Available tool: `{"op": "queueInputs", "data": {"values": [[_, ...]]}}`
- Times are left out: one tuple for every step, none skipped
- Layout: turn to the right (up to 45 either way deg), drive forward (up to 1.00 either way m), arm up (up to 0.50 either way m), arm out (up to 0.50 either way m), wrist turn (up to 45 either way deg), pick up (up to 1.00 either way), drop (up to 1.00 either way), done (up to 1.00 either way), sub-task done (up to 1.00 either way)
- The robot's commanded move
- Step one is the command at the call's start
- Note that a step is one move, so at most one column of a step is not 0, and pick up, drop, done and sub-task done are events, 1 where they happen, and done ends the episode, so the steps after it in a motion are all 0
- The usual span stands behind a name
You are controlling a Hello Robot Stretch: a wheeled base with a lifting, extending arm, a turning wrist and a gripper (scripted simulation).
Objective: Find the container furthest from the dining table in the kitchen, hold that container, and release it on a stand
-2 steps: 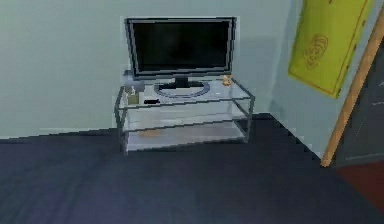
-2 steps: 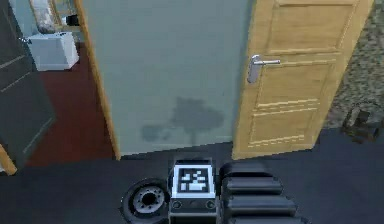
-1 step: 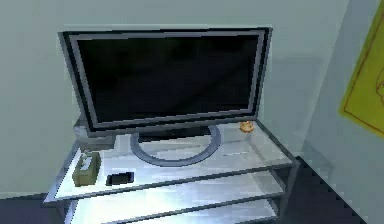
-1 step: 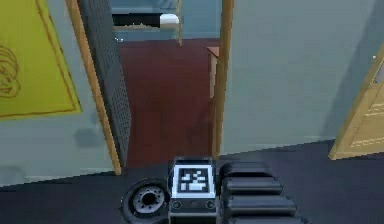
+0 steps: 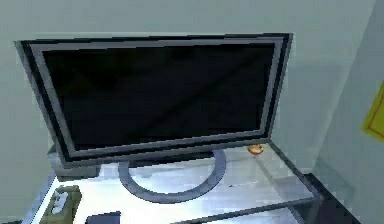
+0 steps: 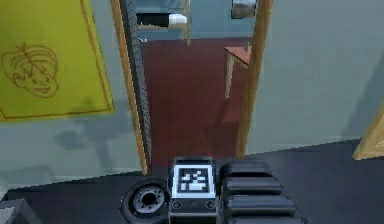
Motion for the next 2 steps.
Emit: {"op": "queueInputs", "data": {"values": [[45.0, 0.00, 0.00, 0.00, 0.0, 0.00, 0.00, 0.00, 0.00], [45.0, 0.00, 0.00, 0.00, 0.0, 0.00, 0.00, 0.00, 0.00]]}}
